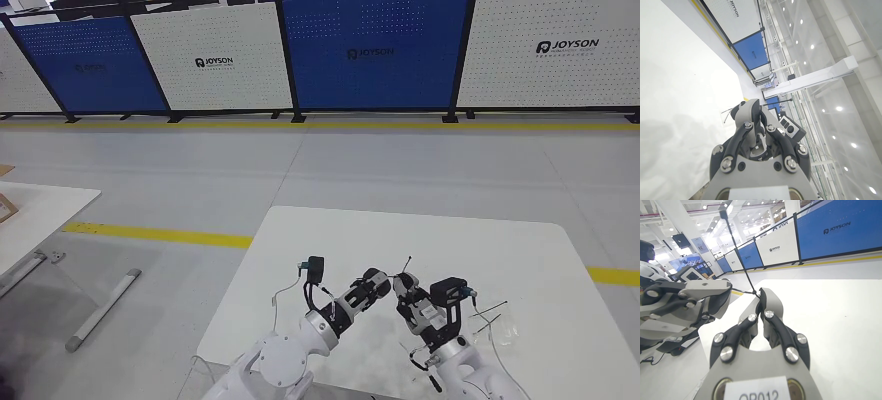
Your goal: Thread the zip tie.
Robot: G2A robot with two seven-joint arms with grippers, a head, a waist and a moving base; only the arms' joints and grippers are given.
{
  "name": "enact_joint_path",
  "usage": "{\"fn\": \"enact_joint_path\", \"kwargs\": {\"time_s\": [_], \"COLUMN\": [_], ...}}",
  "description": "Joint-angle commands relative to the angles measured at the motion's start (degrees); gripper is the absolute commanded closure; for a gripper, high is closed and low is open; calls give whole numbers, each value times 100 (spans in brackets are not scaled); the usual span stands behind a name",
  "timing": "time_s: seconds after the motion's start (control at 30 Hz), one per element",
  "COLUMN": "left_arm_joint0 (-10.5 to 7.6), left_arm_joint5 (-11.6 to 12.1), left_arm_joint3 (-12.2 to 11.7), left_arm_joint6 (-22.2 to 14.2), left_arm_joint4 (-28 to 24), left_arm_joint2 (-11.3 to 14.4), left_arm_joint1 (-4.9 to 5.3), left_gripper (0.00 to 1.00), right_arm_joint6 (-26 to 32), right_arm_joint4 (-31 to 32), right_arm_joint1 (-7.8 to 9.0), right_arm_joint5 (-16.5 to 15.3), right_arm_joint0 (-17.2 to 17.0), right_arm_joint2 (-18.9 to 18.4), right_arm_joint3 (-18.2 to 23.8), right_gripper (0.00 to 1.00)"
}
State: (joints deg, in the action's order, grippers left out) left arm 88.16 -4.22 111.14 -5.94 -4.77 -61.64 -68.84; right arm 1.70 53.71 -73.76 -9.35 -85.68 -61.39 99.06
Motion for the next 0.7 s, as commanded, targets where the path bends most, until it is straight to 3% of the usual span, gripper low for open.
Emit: {"fn": "enact_joint_path", "kwargs": {"time_s": [0.0,0.67], "left_arm_joint0": [6,176], "left_arm_joint5": [25,351], "left_arm_joint3": [1,271], "left_arm_joint6": [-8,-66], "left_arm_joint4": [-1,-71], "left_arm_joint2": [1,-133], "left_arm_joint1": [-1,15], "left_gripper": [100,100], "right_arm_joint6": [15,179], "right_arm_joint4": [17,98], "right_arm_joint1": [-2,-34], "right_arm_joint5": [6,-37], "right_arm_joint0": [5,101], "right_arm_joint2": [9,113], "right_arm_joint3": [-8,-187], "right_gripper": [100,100]}}
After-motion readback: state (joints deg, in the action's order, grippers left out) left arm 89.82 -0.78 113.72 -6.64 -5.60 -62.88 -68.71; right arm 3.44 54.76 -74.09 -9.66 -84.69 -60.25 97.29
